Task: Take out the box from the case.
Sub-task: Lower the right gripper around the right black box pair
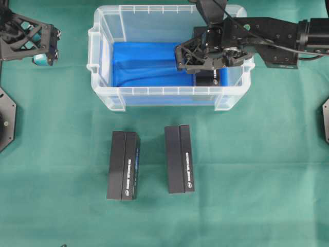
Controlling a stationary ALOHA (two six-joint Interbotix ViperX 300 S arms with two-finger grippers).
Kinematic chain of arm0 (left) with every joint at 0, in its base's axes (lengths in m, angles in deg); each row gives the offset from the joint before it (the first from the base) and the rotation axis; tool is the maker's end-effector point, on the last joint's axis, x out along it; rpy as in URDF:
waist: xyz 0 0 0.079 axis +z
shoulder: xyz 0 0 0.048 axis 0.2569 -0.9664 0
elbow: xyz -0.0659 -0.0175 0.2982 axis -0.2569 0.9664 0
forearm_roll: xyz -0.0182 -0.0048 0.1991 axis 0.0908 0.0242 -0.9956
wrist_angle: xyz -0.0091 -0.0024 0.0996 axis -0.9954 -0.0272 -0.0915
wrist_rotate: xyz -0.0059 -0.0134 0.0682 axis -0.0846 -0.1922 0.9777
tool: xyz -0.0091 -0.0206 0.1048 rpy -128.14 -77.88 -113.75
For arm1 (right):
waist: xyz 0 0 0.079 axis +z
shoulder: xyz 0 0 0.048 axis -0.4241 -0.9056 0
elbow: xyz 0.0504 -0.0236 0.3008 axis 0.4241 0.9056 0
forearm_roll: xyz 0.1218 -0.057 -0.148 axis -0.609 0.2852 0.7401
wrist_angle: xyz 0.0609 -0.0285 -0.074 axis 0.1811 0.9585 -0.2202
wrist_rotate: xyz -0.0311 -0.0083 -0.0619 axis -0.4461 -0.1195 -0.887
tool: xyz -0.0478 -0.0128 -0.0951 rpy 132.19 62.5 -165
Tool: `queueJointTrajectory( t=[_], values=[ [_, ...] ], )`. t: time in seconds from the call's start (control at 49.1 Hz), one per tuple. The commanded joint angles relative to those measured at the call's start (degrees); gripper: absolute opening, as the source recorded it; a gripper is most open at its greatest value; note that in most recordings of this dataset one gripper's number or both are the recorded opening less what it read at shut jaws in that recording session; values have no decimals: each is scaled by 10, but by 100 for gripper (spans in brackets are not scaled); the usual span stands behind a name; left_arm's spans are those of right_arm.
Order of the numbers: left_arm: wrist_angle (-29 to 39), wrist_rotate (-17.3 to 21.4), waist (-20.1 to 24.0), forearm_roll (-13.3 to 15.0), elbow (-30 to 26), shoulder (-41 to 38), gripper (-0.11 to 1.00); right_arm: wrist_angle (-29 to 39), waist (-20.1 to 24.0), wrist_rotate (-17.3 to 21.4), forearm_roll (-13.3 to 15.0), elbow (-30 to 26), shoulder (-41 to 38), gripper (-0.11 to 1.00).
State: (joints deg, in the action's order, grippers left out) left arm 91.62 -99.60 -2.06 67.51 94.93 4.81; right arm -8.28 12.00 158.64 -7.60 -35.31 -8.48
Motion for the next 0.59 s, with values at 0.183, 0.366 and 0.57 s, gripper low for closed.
queueJointTrajectory(
  t=[0.183,0.366,0.57],
  values=[
    [-1,-1,-3,-1,-6,5,97,5,-5,1,-5,-11,-2,66],
    [0,-2,-3,-1,-6,5,97,6,-5,1,-5,-11,-2,66],
    [0,-2,-3,-2,-6,5,97,6,-5,2,-5,-11,-2,66]
  ],
)
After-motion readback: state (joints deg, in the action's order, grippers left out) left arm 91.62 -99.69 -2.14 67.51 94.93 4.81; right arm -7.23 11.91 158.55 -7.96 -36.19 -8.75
